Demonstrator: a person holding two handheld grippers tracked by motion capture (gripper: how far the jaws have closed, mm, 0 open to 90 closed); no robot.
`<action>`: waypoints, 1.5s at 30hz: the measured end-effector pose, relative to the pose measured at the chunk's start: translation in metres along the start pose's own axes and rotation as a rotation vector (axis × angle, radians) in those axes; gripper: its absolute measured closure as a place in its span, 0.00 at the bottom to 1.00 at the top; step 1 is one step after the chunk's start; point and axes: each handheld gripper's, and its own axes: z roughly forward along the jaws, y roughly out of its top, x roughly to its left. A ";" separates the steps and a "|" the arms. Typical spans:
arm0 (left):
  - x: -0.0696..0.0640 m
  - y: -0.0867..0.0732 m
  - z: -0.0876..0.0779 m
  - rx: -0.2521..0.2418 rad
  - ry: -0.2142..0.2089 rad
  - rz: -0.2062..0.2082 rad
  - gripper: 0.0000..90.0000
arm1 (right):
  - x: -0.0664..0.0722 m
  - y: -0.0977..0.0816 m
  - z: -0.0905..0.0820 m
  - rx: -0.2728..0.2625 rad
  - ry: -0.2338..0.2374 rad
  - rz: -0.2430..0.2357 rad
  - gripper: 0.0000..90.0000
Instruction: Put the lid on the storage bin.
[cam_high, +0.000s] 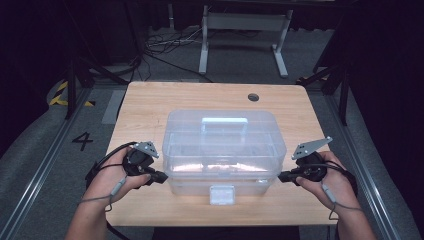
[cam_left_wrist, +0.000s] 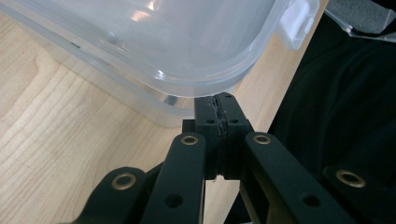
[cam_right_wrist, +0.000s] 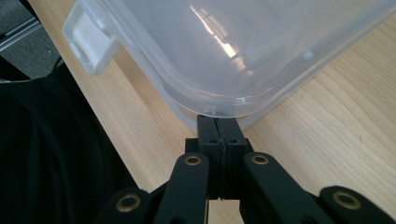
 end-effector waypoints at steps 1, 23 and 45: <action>0.000 0.000 0.000 0.003 -0.001 0.003 0.99 | 0.000 0.000 0.000 0.005 0.000 0.002 1.00; 0.001 -0.001 0.008 0.071 -0.018 0.017 0.99 | -0.001 -0.001 0.006 0.087 -0.007 -0.006 1.00; 0.001 -0.011 -0.030 -0.226 0.022 -0.020 0.96 | -0.009 -0.003 -0.021 -0.061 -0.013 0.016 1.00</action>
